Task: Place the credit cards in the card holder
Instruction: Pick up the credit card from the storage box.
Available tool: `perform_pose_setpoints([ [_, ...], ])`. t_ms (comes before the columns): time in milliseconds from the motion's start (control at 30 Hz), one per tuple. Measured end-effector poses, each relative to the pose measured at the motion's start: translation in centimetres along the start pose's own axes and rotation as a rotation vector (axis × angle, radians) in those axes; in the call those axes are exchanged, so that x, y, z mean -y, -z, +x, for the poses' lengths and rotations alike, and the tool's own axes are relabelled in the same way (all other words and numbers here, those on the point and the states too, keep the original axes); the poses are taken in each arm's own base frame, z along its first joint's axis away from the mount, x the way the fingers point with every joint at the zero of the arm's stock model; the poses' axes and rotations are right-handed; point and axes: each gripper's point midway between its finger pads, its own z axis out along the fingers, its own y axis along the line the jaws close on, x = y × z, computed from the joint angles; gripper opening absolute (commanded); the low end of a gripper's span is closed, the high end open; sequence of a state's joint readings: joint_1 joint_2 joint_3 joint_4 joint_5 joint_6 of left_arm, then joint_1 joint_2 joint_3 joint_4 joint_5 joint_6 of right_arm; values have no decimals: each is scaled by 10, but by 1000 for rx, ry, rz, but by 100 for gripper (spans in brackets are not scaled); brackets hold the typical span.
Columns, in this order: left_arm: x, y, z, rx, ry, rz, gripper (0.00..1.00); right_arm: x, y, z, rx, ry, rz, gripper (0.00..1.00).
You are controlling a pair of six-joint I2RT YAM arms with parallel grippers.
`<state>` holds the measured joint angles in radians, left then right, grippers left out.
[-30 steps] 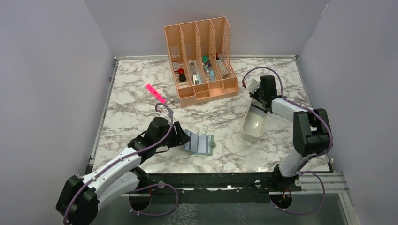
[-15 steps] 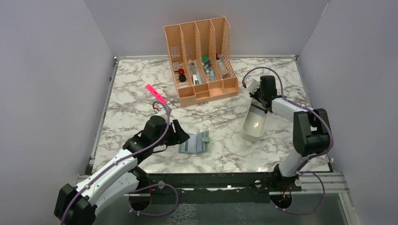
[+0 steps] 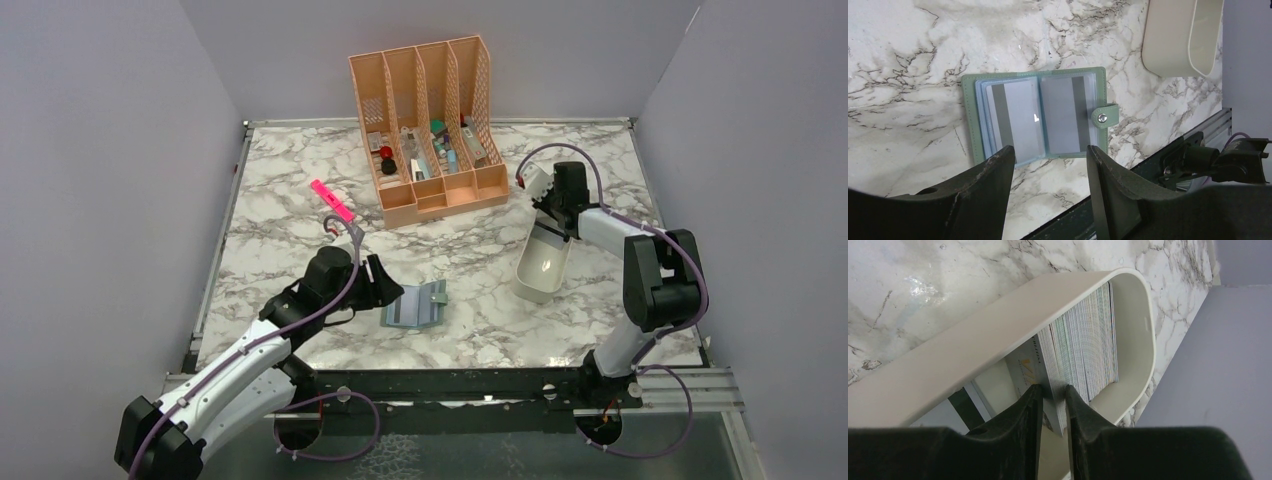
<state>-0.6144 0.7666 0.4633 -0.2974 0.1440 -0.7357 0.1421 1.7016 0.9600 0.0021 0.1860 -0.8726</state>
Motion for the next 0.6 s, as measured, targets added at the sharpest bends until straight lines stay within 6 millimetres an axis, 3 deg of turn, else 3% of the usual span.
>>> perform_pose_setpoints([
  [433, 0, 1, 0, 3, 0, 0, 58, 7, 8, -3, 8, -6, 18, 15],
  [600, 0, 1, 0, 3, 0, 0, 58, 11, 12, -5, 13, -9, 24, 5],
])
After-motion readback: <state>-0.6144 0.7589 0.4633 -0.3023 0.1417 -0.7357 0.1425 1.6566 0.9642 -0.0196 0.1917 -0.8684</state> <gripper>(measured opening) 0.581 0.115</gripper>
